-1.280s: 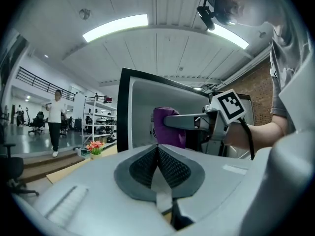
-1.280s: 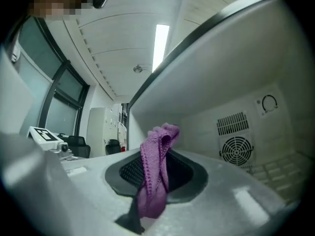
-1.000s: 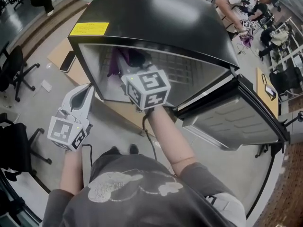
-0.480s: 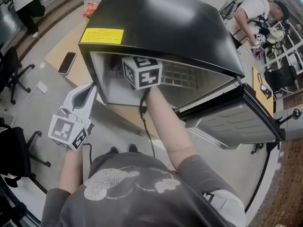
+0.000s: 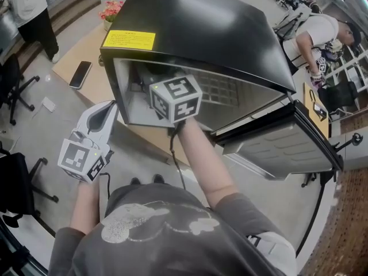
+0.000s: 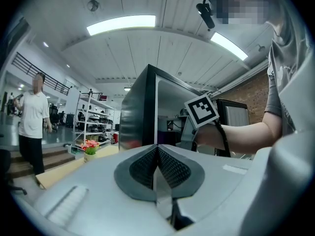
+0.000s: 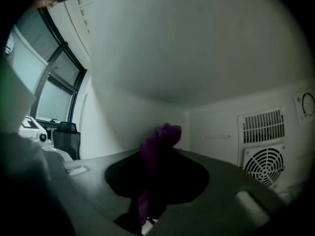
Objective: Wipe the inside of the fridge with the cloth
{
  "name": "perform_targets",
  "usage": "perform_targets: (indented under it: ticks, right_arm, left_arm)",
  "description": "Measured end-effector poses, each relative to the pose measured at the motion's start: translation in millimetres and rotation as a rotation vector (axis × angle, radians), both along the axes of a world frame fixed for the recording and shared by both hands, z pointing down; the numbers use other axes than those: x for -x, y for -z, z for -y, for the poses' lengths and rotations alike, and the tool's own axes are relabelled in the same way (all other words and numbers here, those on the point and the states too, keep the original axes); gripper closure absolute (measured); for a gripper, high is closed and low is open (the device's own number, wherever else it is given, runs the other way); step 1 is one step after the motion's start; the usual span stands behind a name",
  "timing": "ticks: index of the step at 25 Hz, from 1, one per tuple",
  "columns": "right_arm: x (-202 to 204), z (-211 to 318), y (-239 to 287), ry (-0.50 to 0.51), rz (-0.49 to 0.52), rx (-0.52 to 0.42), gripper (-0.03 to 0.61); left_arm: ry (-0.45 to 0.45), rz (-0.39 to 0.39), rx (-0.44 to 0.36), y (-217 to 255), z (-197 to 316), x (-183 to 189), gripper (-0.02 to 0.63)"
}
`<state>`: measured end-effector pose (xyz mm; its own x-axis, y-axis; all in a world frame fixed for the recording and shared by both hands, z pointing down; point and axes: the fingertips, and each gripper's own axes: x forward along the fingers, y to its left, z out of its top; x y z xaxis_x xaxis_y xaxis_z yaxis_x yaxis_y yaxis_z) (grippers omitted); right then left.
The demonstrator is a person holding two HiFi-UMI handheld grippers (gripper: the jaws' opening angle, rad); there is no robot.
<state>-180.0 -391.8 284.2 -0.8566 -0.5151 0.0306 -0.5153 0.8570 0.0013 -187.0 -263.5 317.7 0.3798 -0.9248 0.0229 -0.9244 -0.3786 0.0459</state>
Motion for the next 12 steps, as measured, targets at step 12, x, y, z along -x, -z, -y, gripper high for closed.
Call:
perform_targets:
  ticks: [12]
  right_arm:
    - [-14,-73,1,0.095,0.063,0.045,0.5]
  left_arm:
    - [-0.051,-0.017,0.014,-10,-11,-17,0.597]
